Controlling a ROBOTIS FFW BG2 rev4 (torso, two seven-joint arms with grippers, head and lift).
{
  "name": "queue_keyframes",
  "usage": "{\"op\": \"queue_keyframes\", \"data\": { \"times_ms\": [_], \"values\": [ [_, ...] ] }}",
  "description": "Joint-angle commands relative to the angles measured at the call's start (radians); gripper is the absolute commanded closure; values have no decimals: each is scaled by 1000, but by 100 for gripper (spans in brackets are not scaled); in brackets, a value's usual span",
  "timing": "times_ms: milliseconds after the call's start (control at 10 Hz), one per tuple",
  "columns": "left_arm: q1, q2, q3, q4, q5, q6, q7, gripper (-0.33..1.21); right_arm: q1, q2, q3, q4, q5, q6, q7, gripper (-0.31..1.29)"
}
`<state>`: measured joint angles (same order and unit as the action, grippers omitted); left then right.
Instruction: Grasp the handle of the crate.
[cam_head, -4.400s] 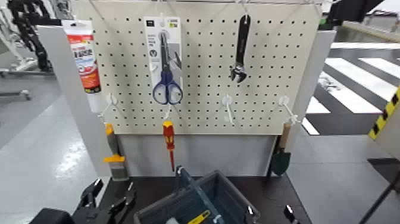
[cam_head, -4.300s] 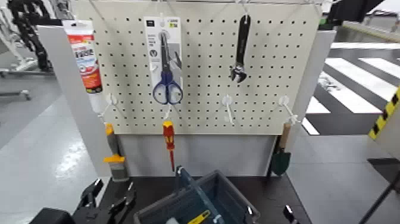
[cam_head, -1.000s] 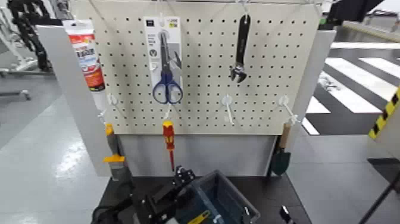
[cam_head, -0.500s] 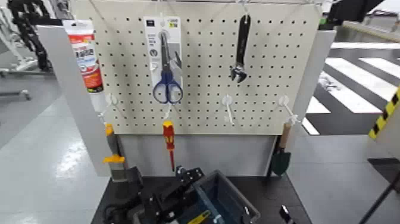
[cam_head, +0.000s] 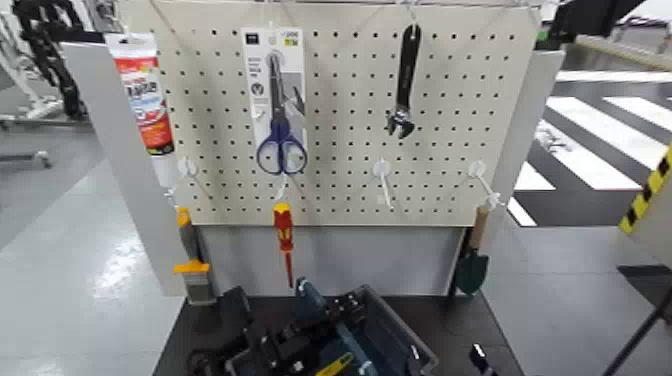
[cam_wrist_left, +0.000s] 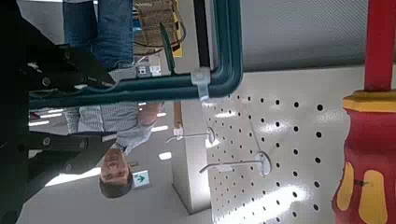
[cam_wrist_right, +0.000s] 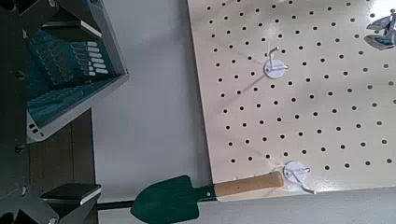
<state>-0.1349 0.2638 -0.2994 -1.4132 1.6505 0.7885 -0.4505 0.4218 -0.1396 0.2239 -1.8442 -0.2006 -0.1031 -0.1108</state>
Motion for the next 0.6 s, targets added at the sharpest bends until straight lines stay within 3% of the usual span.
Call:
{"op": "queue_keyframes", "data": {
  "times_ms": [100, 600],
  "values": [
    [1, 0, -3, -1, 5, 1, 0, 119, 0, -2, 0, 0, -3, -1, 0, 15],
    [14, 11, -9, -44, 28, 23, 6, 119, 0, 0, -1, 0, -3, -1, -1, 15]
  ]
}}
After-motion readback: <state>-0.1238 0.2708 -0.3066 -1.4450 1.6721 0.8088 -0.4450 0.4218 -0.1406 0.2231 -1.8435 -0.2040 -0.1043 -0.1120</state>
